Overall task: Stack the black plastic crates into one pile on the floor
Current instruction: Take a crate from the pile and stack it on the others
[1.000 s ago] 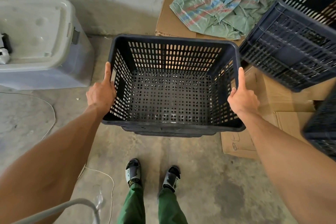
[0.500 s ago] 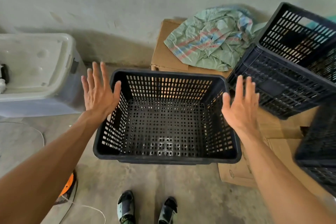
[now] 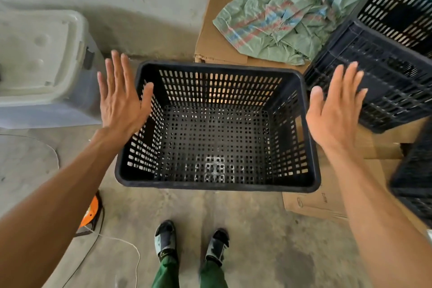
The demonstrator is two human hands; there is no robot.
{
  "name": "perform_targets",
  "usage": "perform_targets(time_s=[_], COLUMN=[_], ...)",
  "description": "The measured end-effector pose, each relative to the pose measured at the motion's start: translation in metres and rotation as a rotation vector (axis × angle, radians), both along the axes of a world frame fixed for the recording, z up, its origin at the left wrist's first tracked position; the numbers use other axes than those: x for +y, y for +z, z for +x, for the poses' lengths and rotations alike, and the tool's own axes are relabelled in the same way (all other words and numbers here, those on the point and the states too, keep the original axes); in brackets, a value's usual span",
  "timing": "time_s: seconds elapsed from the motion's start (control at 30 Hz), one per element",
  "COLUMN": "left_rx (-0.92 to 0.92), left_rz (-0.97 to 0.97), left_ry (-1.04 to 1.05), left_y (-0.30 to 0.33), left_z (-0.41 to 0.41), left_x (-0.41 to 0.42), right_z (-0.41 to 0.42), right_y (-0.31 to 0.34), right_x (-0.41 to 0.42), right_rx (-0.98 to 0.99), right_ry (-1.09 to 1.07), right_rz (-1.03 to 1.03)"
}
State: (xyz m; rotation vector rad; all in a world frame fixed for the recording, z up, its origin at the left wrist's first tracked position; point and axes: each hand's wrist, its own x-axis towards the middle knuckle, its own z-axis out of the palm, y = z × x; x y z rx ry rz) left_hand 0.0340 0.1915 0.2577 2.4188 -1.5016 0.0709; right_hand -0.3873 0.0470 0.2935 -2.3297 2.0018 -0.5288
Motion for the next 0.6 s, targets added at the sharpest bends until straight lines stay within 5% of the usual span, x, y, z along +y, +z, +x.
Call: perform_targets(time_s=[0.13,0.43,0.6], left_rx=[0.118,0.144,0.079], left_rz=[0.244,0.277,0.552], left_ry=[0.034,0.019,-0.011], left_y=[-0.032,-0.025,-0.011], left_z=[-0.004,-0.003,0.007], left_x=[0.024,0.025,0.014], right_z=[-0.008,-0.012,-0.008], right_y=[-0.058,-0.059,-0.038], right_x=[0.028,0.02,0.015], right_rx=[0.066,0.05,0.126], right_ry=[-0.028,-0.062,-0.073], right_rz=[0.353,0.545,0.734])
